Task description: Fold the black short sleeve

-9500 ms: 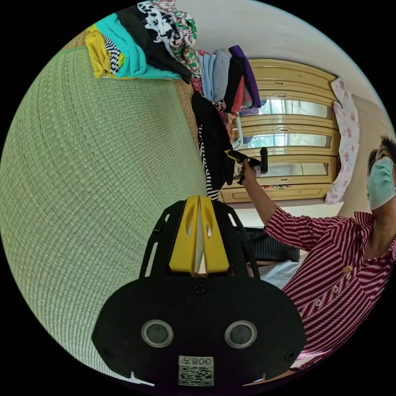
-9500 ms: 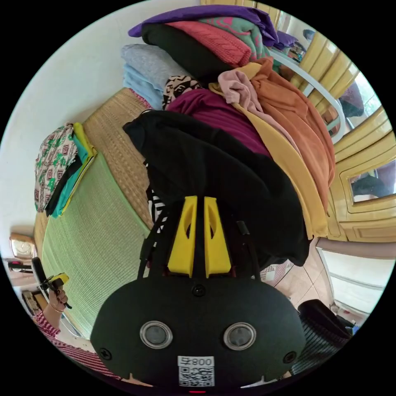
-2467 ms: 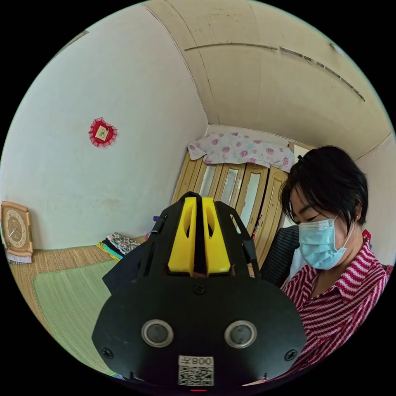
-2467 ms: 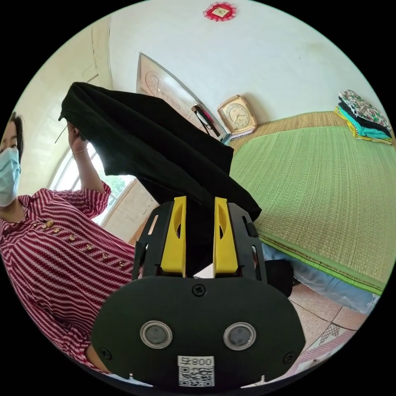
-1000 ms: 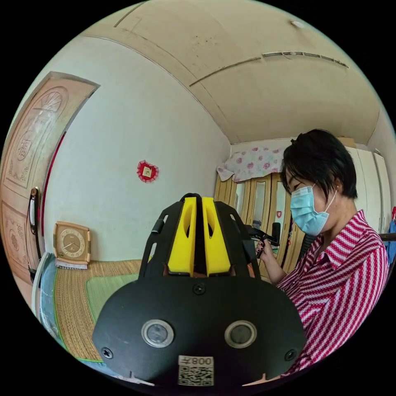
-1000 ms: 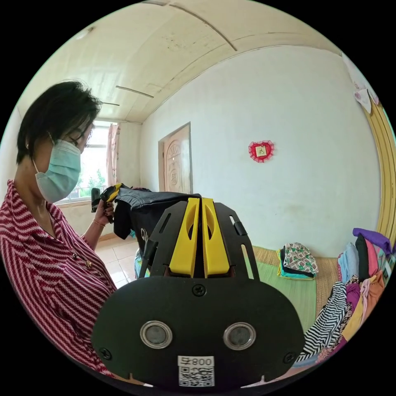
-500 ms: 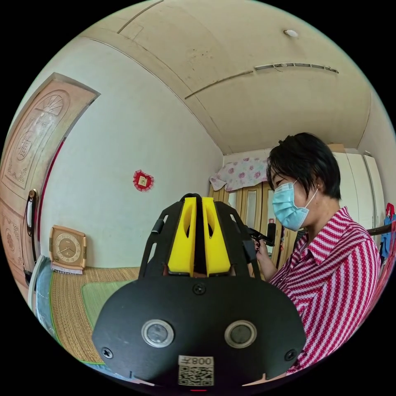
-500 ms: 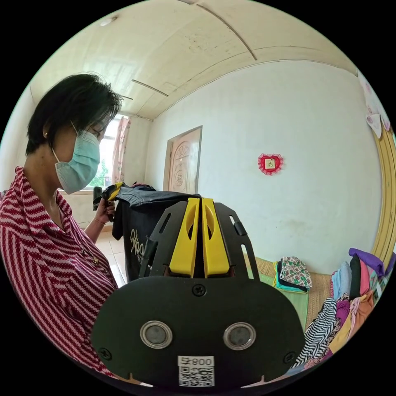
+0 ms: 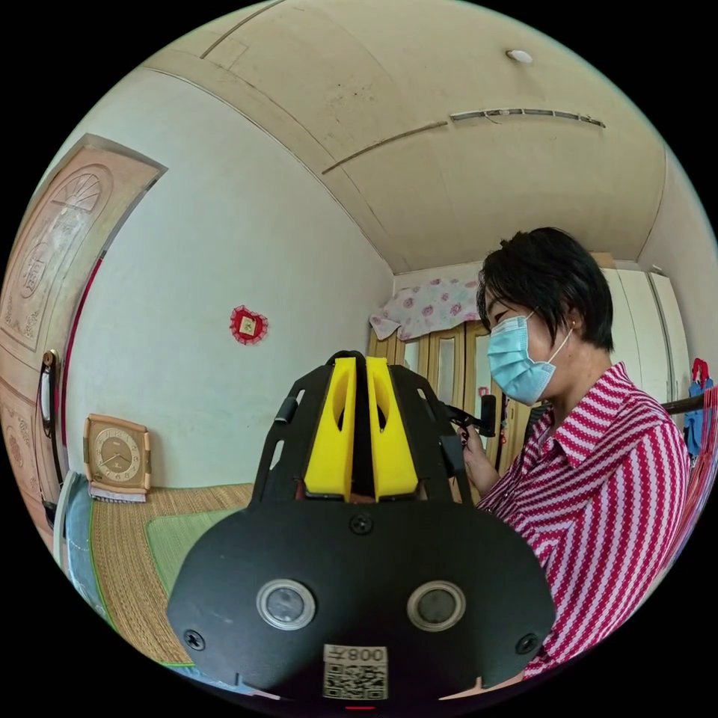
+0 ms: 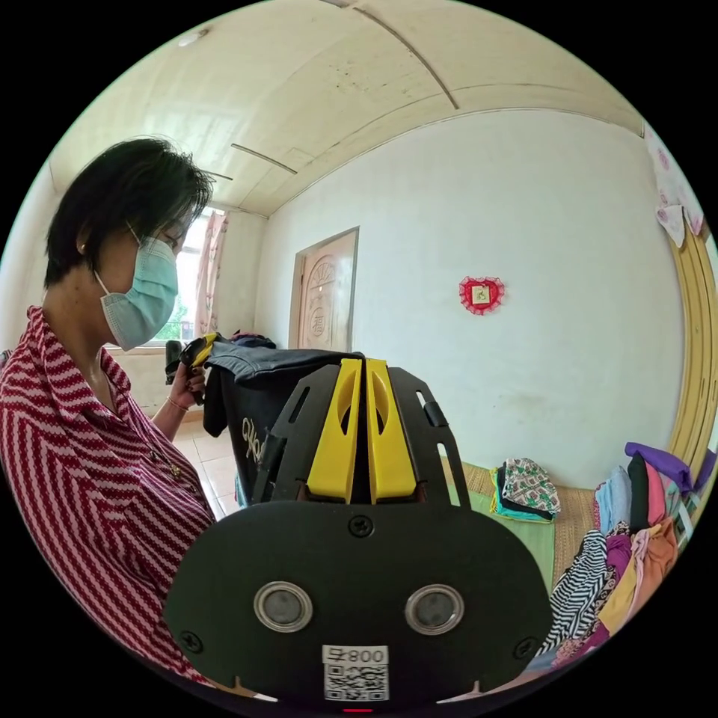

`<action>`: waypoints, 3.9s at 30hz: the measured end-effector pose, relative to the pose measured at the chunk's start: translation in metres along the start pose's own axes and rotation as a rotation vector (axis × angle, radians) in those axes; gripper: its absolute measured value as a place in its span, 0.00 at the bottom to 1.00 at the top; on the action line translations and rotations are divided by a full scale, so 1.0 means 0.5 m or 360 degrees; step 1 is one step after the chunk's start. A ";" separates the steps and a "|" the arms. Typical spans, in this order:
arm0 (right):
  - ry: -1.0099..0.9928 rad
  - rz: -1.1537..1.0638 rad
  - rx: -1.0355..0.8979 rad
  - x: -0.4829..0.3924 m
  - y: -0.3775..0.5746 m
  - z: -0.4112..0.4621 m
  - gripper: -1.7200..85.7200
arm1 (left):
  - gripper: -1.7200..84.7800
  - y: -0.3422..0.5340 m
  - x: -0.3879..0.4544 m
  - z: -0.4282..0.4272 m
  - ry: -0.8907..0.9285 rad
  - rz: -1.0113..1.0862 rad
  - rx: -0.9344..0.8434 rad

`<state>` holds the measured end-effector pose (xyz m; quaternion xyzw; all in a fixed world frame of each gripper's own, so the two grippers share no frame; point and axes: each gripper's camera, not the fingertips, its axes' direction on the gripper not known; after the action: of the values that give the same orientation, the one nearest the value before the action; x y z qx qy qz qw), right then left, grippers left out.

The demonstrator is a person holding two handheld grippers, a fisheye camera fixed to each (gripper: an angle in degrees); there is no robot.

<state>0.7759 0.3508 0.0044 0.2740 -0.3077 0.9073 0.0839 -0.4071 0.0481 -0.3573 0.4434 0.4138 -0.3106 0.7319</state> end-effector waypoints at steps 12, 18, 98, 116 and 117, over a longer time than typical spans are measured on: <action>0.0035 0.0011 -0.0001 -0.057 -0.017 -0.033 0.03 | 0.05 -0.078 0.015 -0.013 0.0025 0.0002 -0.0019; 0.0041 0.0006 -0.0001 -0.068 -0.051 -0.043 0.03 | 0.05 -0.125 0.012 -0.013 0.0025 0.0019 -0.0023; 0.0490 0.1441 -0.1609 1.399 -0.337 0.858 0.02 | 0.02 0.366 -1.732 0.782 -0.1239 -0.1002 -0.1976; 0.0571 0.1720 -0.1310 1.611 -0.512 0.660 0.02 | 0.02 0.399 -1.889 1.092 -0.0932 -0.0978 -0.1829; 0.0536 0.1742 -0.1261 1.614 -0.521 0.640 0.02 | 0.02 0.402 -1.905 1.090 -0.0971 -0.0982 -0.1841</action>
<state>0.3279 0.3520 0.7922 -0.1163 -0.6922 0.6687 -0.2452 -0.5045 -0.2791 0.7047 -0.2584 0.3955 -0.3442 0.8114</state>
